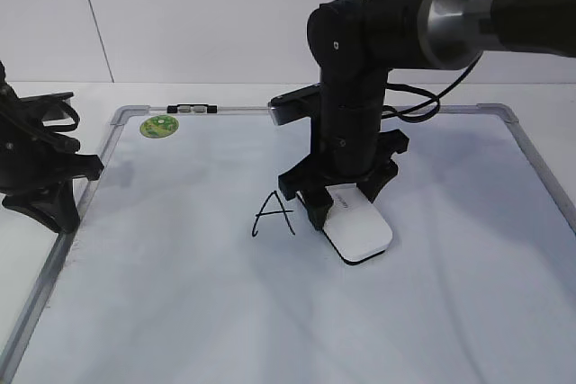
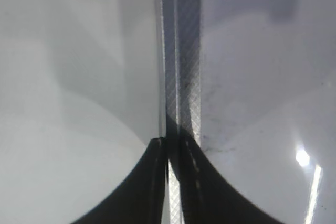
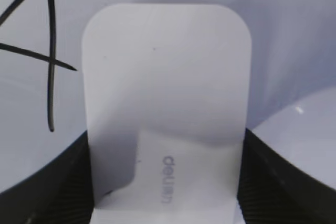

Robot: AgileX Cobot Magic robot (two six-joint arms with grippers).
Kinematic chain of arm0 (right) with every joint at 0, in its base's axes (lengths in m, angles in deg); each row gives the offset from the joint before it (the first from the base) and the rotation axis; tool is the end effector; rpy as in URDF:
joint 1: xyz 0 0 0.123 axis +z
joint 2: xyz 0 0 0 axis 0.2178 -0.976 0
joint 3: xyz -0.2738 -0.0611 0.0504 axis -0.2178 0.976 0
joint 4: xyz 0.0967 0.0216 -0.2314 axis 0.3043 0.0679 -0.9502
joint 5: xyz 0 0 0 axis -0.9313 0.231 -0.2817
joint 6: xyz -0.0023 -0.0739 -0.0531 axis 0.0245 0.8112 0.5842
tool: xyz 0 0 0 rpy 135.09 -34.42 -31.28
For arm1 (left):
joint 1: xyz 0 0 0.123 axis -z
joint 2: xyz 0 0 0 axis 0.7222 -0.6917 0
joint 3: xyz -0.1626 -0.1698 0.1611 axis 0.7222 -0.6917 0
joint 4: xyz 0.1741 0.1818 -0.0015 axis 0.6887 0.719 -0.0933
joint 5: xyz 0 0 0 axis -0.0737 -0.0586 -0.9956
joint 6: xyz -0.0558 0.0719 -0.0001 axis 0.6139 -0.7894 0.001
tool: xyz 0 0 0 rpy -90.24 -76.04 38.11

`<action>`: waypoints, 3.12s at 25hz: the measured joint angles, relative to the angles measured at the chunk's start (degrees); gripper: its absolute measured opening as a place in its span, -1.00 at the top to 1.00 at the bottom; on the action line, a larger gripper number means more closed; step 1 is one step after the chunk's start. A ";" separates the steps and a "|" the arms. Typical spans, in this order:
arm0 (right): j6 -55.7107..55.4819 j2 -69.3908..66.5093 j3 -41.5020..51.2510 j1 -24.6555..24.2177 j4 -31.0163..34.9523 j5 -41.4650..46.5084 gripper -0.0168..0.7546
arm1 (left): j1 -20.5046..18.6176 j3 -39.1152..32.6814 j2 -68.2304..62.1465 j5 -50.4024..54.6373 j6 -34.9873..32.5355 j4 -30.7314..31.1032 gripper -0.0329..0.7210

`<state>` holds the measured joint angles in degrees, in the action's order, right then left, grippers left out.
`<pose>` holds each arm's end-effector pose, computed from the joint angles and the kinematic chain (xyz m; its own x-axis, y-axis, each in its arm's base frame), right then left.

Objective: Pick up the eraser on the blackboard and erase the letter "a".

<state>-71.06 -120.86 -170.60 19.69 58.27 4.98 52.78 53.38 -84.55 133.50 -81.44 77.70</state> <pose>0.3699 0.2228 0.1736 -0.8646 -0.5000 -0.0487 -0.4940 0.8638 -0.0991 0.3521 -0.0549 0.1510 -0.9998 -0.0101 -0.0187 -0.0070 0.9869 -0.1614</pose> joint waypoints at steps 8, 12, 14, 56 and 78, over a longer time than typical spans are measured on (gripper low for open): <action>-3.54 -0.19 0.00 0.14 -7.27 0.20 -0.44 | 0.00 0.00 0.00 0.00 0.00 0.00 0.77; -3.78 -0.19 0.00 0.14 -7.39 0.25 -0.44 | 0.00 0.00 0.00 0.00 0.00 0.00 0.77; -3.78 -0.19 0.00 -0.08 -7.39 0.25 -0.44 | 0.00 0.00 0.00 0.00 0.00 0.00 0.77; -5.69 9.08 0.98 -13.77 -0.52 4.39 -0.44 | 0.00 0.00 0.00 0.02 0.00 0.44 0.77; 2.51 13.26 13.50 -28.84 0.18 0.96 -0.44 | 0.00 0.00 0.00 0.02 0.00 0.44 0.77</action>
<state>-68.54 -107.60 -157.10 -9.16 58.45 5.94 52.78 53.38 -84.55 133.53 -81.44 78.14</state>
